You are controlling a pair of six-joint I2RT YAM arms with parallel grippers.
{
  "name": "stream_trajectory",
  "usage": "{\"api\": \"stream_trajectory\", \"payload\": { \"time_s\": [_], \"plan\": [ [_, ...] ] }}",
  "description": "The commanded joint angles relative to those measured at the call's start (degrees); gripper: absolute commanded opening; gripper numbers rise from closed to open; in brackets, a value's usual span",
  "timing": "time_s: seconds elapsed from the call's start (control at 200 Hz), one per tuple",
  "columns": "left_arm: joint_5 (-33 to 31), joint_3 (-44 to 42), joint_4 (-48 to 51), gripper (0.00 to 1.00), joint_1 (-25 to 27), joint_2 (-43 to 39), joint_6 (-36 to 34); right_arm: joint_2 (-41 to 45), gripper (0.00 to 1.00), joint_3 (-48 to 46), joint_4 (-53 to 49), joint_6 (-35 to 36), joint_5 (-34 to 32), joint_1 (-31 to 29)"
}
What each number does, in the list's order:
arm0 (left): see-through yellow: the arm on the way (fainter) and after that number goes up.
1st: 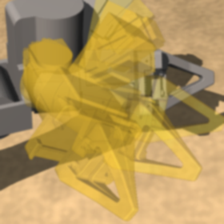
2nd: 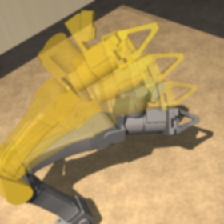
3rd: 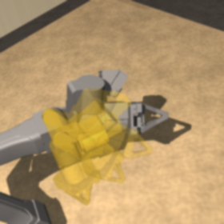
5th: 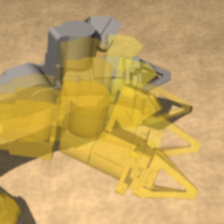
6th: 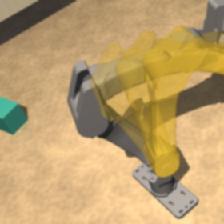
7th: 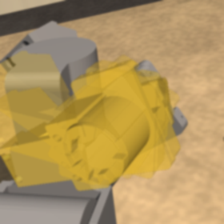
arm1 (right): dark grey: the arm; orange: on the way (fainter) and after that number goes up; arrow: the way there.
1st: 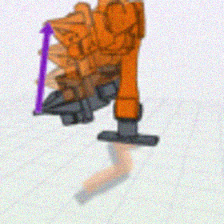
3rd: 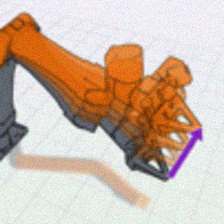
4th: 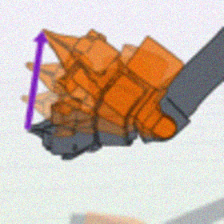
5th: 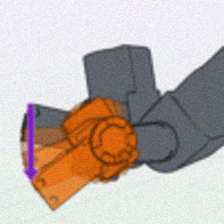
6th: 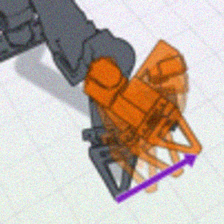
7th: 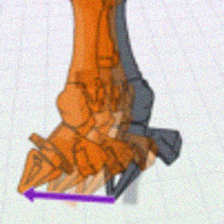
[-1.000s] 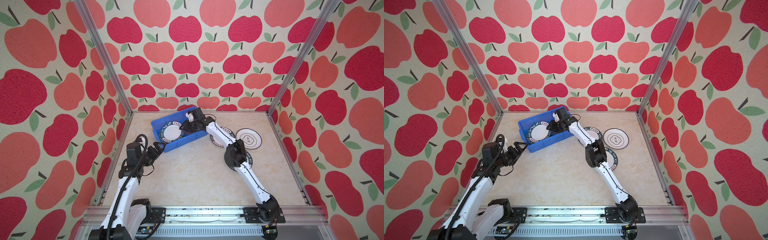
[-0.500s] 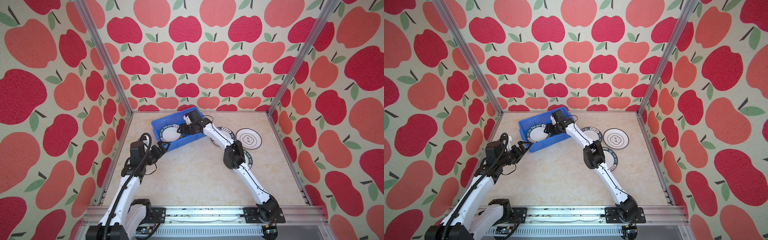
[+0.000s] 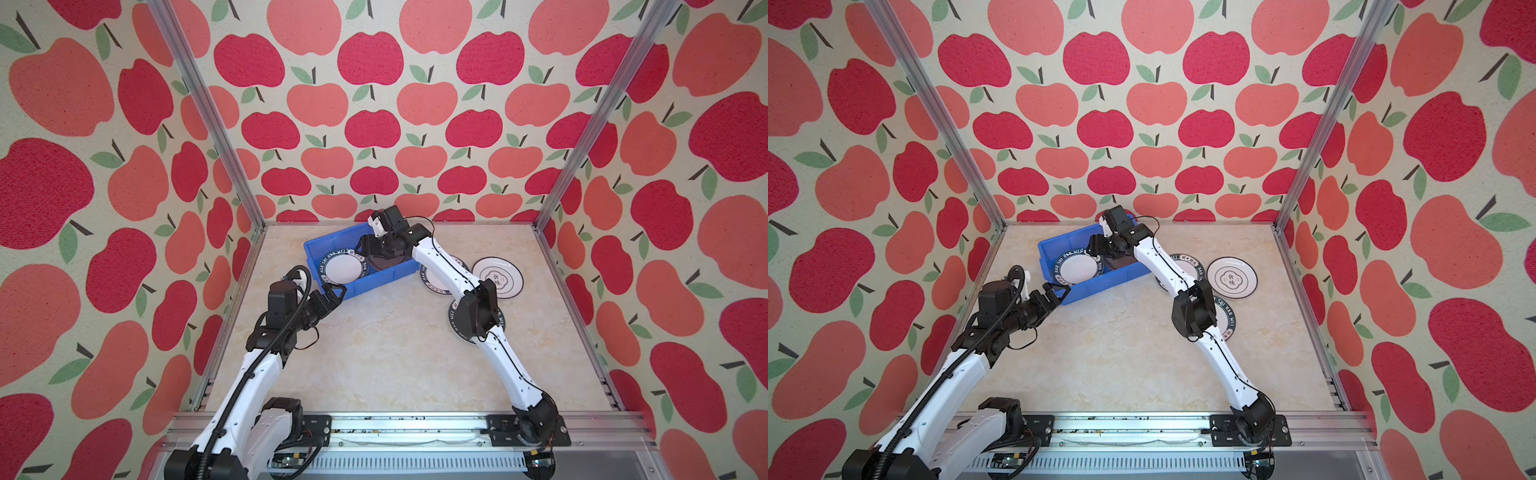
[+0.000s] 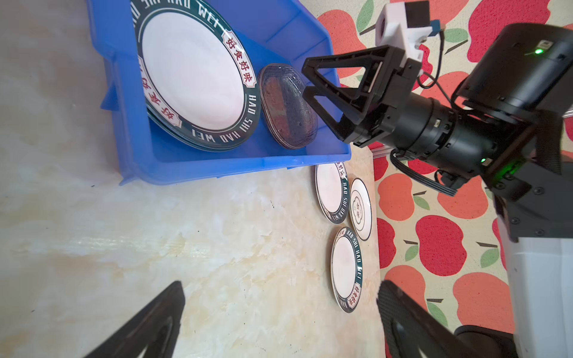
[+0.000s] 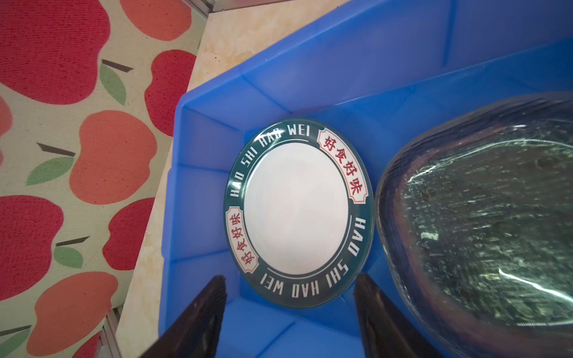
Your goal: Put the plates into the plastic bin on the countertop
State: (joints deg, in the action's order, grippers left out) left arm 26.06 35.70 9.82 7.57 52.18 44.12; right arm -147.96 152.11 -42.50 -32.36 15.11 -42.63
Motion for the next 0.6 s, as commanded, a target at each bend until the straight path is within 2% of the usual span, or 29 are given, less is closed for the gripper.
{"api": "stream_trajectory", "payload": {
  "time_s": [0.0, 0.065, 0.11, 0.17, 0.225, 0.285, 0.385, 0.49, 0.59],
  "plan": [
    [-7.16, 2.91, 1.13, 0.99, 4.24, 0.40, -2.68, 8.32, 0.69, -4.07, -0.49, 2.46, 0.27, 0.94],
    [-11.99, 4.03, 2.04, 0.99, 8.54, 1.30, -3.29, 13.83, 0.69, -9.91, 0.18, 4.17, -0.57, 1.55],
    [-15.42, 6.32, 6.03, 0.99, 11.04, 2.83, -3.59, 18.26, 0.68, -15.33, 1.50, 5.40, -1.14, 1.97],
    [-16.97, 10.65, 12.84, 0.99, 13.38, 6.43, -5.18, 24.78, 0.69, -24.17, 4.54, 6.86, -1.89, 2.14],
    [-19.31, 11.70, 13.64, 0.99, 16.66, 8.34, -6.34, 30.49, 0.69, -32.67, 7.82, 7.65, -2.89, 2.10],
    [-21.08, 11.75, 11.97, 0.99, 19.91, 9.51, -5.92, 35.94, 0.72, -41.68, 11.55, 8.10, -3.39, 1.92],
    [-20.53, 12.32, 7.87, 0.99, 23.96, 12.99, -5.14, 44.81, 0.82, -54.04, 14.22, 7.87, -5.03, 1.90],
    [-19.71, 13.84, 4.13, 0.99, 28.26, 17.56, -4.19, 56.88, 0.83, -70.42, 18.51, 6.89, -8.52, 2.81],
    [-18.98, 13.22, -2.27, 0.99, 32.70, 20.99, -4.13, 67.46, 0.81, -82.50, 19.99, 4.02, -7.64, 6.33]
  ]
}}
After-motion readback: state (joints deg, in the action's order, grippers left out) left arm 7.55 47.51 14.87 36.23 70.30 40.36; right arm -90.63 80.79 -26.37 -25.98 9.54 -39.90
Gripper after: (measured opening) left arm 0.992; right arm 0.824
